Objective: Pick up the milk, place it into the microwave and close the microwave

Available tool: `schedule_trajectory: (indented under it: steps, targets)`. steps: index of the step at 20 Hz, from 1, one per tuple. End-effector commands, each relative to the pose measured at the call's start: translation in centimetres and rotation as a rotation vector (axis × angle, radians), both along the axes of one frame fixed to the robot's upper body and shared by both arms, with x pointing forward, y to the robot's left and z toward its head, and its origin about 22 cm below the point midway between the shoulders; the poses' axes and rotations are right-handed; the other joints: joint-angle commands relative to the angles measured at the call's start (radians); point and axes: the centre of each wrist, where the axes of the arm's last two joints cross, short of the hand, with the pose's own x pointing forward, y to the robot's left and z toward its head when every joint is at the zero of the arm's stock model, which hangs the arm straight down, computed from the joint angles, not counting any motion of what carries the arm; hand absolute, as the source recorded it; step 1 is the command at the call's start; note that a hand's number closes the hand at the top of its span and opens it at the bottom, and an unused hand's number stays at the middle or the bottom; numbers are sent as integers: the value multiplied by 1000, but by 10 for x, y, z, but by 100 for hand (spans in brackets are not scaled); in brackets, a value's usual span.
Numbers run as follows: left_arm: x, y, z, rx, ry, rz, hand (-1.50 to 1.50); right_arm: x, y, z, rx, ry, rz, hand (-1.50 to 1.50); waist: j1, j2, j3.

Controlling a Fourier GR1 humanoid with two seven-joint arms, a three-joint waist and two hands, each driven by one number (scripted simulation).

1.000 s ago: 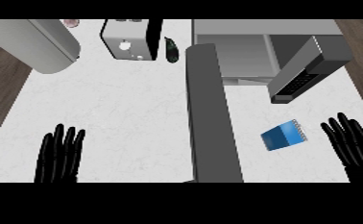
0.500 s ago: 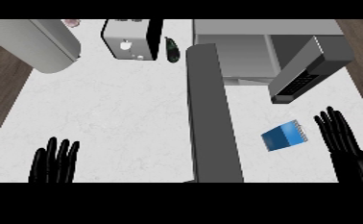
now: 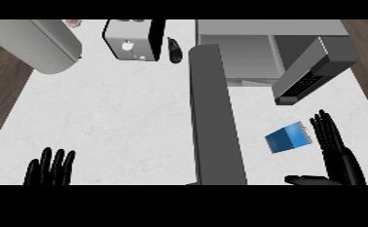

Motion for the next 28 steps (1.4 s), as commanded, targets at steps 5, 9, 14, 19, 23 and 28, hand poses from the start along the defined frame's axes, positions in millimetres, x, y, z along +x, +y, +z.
schedule_trajectory:
  steps: [5, 9, 14, 19, 23, 28]
  targets:
    - [-4, -19, -14, -16, -4, -2, -150, 0, -5, -48, -23, -30, 5, -150, 1, 1, 0]
    - [-19, -2, 3, 4, -12, -1, -150, 18, -6, -48, -38, -9, 2, -150, 2, 0, 0]
    - [-35, -18, -12, -14, 1, -20, -150, 11, -18, -65, -37, -18, 23, -150, 6, 0, 0]
    - [-18, 9, -4, -20, 16, -11, -150, 36, 2, -63, -34, -61, 55, -150, 5, 1, 1]
    - [-16, -3, -9, -1, 6, -1, -150, 19, -11, -63, -8, -63, 93, -150, -2, 0, 0]
    - [-3, 11, -26, -21, 4, 1, -150, 31, -8, -64, 45, -39, 66, -150, -1, 1, 0]
